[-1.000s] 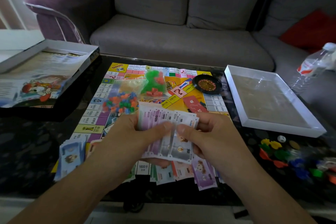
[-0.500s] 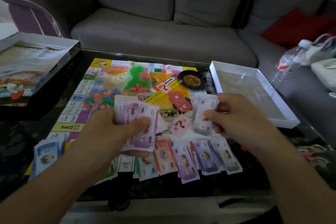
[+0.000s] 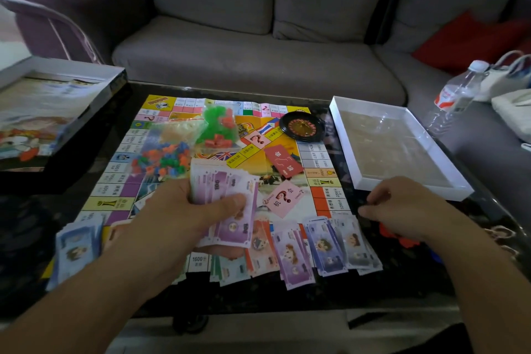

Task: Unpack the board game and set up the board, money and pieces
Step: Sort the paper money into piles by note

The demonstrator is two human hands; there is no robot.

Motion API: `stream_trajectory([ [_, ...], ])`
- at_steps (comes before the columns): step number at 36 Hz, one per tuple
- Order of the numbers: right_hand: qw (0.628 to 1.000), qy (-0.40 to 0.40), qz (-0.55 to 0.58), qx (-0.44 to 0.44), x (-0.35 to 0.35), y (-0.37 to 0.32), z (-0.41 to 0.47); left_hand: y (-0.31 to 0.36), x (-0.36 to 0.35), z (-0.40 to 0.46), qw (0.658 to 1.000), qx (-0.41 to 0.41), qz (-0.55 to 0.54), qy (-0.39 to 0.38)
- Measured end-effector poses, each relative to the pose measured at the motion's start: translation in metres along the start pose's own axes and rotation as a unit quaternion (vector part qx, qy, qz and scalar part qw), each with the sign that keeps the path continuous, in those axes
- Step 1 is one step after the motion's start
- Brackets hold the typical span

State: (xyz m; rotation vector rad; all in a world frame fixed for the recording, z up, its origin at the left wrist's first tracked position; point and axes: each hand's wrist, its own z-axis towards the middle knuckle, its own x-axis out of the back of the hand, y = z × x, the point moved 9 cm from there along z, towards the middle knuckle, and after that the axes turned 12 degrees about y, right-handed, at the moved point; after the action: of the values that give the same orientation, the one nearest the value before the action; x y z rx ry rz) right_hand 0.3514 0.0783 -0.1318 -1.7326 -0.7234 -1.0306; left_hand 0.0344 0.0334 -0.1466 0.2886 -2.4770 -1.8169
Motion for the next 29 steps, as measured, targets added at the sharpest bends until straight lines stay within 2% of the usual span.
stream_trajectory([
  [3, 0.994, 0.024, 0.089, 0.054, 0.002, -0.032, -0.015, -0.003, 0.000, -0.001, 1.000, 0.005, -0.010, -0.003],
  [7, 0.955, -0.110, 0.258, 0.100, -0.035, -0.085, -0.052, -0.007, -0.006, -0.003, 1.000, 0.014, -0.020, -0.018],
  [9, 0.932, -0.145, 0.307, 0.124, -0.050, -0.105, -0.069, -0.007, -0.010, -0.004, 0.999, 0.016, -0.027, -0.028],
  [12, 0.923, -0.125, 0.327, 0.160, -0.059, -0.119, -0.076, -0.005, -0.012, -0.004, 0.999, 0.016, -0.035, -0.029],
  [16, 0.917, -0.085, 0.361, 0.147, -0.053, -0.118, -0.065, -0.003, -0.014, -0.008, 0.993, 0.055, -0.096, -0.041],
  [19, 0.925, -0.077, 0.337, 0.156, -0.049, -0.119, -0.063, -0.001, -0.008, -0.007, 0.989, 0.074, -0.126, -0.038],
  [25, 0.925, -0.078, 0.331, 0.170, -0.058, -0.124, -0.069, 0.003, 0.000, -0.006, 0.998, 0.006, -0.051, -0.038],
  [29, 0.910, -0.084, 0.364, 0.179, -0.060, -0.130, -0.075, 0.006, 0.000, -0.007, 0.999, -0.031, -0.014, -0.036],
])
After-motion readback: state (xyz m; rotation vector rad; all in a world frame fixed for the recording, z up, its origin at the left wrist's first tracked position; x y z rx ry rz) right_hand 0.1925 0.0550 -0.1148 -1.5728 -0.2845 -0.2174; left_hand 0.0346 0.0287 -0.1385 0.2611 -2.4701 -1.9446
